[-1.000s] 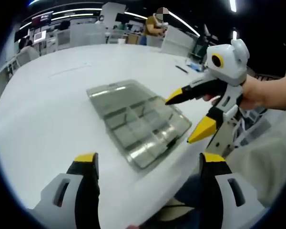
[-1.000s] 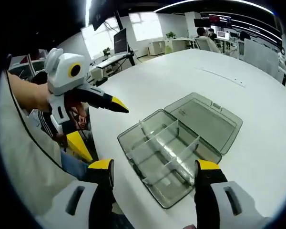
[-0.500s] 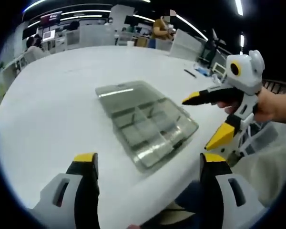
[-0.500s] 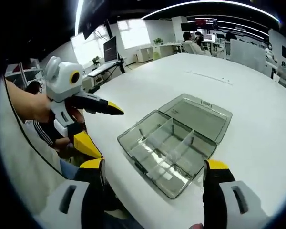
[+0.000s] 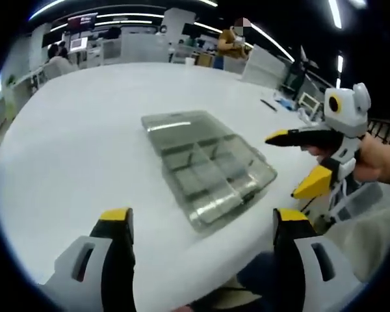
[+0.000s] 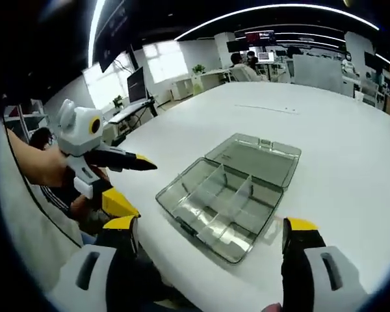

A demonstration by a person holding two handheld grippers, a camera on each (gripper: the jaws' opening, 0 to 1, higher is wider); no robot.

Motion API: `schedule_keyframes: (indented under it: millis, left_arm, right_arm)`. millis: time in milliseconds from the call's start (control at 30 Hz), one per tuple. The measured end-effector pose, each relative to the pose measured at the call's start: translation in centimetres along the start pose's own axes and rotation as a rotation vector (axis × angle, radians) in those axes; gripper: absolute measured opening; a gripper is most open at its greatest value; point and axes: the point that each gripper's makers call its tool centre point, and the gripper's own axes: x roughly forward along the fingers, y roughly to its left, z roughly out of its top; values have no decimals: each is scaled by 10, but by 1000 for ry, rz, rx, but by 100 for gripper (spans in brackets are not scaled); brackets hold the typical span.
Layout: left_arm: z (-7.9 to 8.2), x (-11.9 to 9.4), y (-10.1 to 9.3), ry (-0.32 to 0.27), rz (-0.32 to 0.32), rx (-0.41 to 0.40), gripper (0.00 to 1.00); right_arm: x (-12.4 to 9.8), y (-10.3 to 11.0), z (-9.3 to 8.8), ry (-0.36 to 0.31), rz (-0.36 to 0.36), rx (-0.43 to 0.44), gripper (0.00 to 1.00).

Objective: Insert the divider into the dual guide fixture by aligning both edges with the guide slots and pushing it downward to the bottom, including one-sided entry, uneven engagement, binding, and posture correction.

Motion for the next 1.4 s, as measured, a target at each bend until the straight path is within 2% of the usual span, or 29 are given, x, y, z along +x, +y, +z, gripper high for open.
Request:
schedule_keyframes:
  millis: [200, 500, 700, 1400]
  left_arm:
    - [2, -3, 3, -18, 18, -27, 86]
    - [0, -7, -1, -31, 25, -35, 87]
    - [-4, -7, -6, -25, 31, -25, 89]
    - [-9, -9, -5, -6, 48, -50, 92]
  right_arm:
    - [-3, -2, -5, -2, -29, 19, 94]
    - [-9, -4, -10, -9, -60, 46, 97]
    - [-15, -10, -13, -34, -74, 87, 98]
    - [-18, -19, -28, -18, -98, 123, 98]
